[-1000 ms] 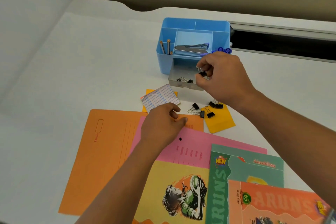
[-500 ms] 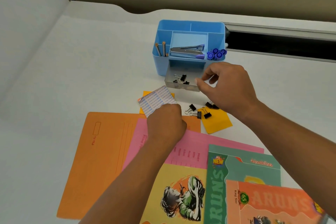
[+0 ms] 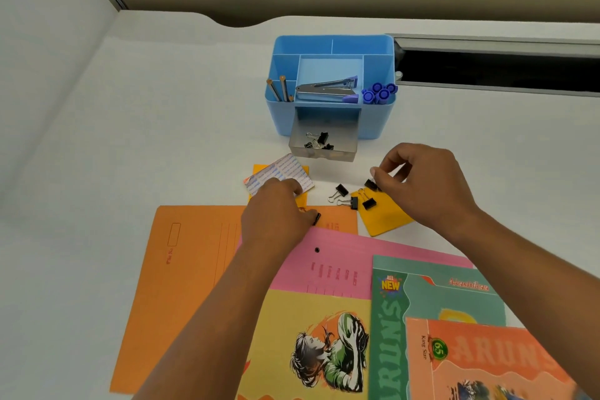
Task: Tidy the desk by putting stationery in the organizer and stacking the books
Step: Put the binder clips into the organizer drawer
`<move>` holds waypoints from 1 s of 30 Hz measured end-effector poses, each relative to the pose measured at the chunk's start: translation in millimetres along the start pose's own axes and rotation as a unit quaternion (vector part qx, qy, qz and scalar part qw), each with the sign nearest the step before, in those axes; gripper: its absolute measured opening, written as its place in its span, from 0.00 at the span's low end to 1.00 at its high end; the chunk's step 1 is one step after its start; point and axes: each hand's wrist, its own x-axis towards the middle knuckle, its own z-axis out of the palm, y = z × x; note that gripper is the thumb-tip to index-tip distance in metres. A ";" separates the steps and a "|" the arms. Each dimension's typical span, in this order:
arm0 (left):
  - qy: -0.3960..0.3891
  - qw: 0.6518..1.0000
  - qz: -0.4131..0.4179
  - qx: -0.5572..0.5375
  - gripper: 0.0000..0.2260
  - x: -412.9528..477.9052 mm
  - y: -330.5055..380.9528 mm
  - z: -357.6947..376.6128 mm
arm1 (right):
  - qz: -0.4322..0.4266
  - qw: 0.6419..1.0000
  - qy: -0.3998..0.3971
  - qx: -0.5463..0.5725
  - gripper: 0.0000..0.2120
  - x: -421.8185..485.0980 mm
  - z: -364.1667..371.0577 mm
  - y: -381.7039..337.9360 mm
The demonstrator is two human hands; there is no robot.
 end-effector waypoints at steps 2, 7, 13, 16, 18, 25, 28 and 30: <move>0.006 1.000 0.005 0.004 0.21 -1.7 3.5 0.7 | 0.025 0.999 -0.010 0.026 0.07 -4.8 4.4 4.0; -0.021 0.998 0.019 0.058 0.17 -8.4 14.5 4.2 | 0.040 0.998 -0.015 0.055 0.07 -17.2 8.6 7.8; -0.005 0.996 0.043 0.081 0.07 -14.2 27.2 9.0 | 0.045 0.997 -0.023 0.052 0.07 -25.1 10.7 9.9; 0.011 0.995 0.064 0.080 0.06 -18.2 31.3 6.2 | 0.046 0.998 -0.024 0.047 0.07 -26.6 9.7 10.2; 0.029 0.994 0.078 0.072 0.05 -19.8 32.8 3.3 | 0.046 0.998 -0.024 0.046 0.08 -27.0 8.3 10.1; -0.011 0.990 0.110 0.092 0.19 -6.7 19.1 2.1 | 0.047 0.998 -0.024 0.046 0.07 -26.5 6.4 10.2; -0.039 0.984 0.136 0.108 0.22 -1.0 11.4 1.5 | 0.046 0.998 -0.023 0.046 0.07 -26.6 6.0 12.0; -0.042 0.982 0.142 0.117 0.18 0.8 10.3 0.5 | 0.050 0.997 -0.024 0.047 0.07 -27.0 6.3 13.1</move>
